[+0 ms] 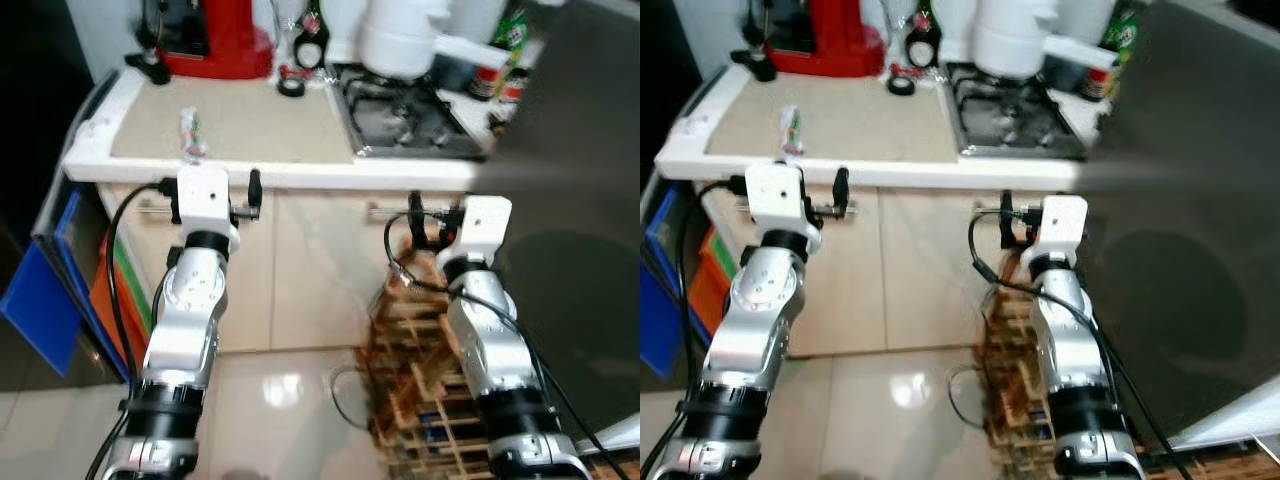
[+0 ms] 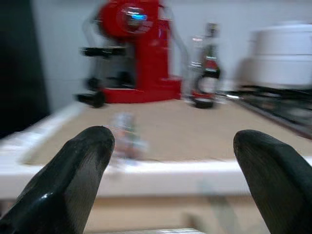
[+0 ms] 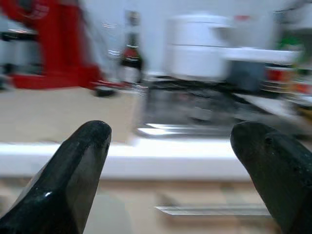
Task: Restocking fridge
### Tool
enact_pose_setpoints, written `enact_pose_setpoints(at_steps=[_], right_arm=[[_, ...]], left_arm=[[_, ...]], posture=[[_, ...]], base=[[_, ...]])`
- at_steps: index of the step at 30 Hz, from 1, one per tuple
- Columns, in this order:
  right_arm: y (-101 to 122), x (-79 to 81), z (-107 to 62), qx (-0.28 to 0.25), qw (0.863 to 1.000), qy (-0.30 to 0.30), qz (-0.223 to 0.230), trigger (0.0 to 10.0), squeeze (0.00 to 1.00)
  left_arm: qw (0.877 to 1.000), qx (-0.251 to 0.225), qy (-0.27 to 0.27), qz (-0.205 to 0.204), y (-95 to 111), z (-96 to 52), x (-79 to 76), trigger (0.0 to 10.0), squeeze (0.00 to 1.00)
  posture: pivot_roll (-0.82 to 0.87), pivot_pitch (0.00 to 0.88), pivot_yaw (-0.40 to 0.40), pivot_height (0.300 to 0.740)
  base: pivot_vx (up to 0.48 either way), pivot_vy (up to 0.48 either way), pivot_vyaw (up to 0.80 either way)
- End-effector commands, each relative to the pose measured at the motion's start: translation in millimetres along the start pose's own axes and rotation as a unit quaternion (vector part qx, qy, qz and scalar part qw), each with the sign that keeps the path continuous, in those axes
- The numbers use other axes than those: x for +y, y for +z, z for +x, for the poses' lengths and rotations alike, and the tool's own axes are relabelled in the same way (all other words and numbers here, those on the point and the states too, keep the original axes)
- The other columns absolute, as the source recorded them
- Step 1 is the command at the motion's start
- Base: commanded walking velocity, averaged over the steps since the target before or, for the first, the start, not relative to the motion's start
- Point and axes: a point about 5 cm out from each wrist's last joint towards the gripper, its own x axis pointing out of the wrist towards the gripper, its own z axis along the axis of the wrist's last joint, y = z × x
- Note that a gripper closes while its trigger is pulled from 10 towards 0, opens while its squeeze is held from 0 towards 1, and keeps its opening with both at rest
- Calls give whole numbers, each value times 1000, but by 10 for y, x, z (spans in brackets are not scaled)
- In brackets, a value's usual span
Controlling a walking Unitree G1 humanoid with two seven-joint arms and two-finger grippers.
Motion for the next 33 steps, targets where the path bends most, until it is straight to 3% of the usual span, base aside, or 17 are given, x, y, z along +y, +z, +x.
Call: enact_pose_setpoints(at_steps=[1, 11, 15, 18, 23, 29, 33], right_arm=[[37, -29, 7, -2, 1000, 0, -6, 10000, 0], [27, 0, -49, 4, 1000, 1, -2, 10000, 0], [0, 42, -138, 6, 1000, 6, -5, 10000, 0], [-37, 57, -198, 16, 1000, 6, -1, 10000, 0], [-45, 56, -253, 22, 1000, 7, -2, 10000, 0], [-79, 62, -325, 35, 999, 10, -4, 10000, 0], [-107, 64, -359, 45, 999, 13, -5, 10000, 0]], left_arm=[[1000, -15, 6, -1, 98, 45, 4, 10000, 0], [1000, -26, -7, 1, 286, 170, 48, 10000, 0], [999, -50, -4, -7, 569, 314, 123, 10000, 0], [999, -51, -1, -9, 656, 379, 172, 10000, 0], [998, -47, -44, -9, 791, 491, 91, 10000, 0], [983, 25, -179, -37, 968, 629, -266, 10000, 0], [977, 84, -188, -60, 911, 710, -274, 10000, 0]], posture=[[102, 0, -81, 740], [93, 0, -77, 740], [94, 0, -70, 740], [90, 2, -68, 740], [85, 13, -67, 740], [81, 28, -68, 740], [77, 19, -71, 740]], base=[[458, 0, 681], [466, 0, 259], [480, 0, 0], [472, 0, 0], [470, 0, 0], [80, 0, 0], [0, 0, 0]])
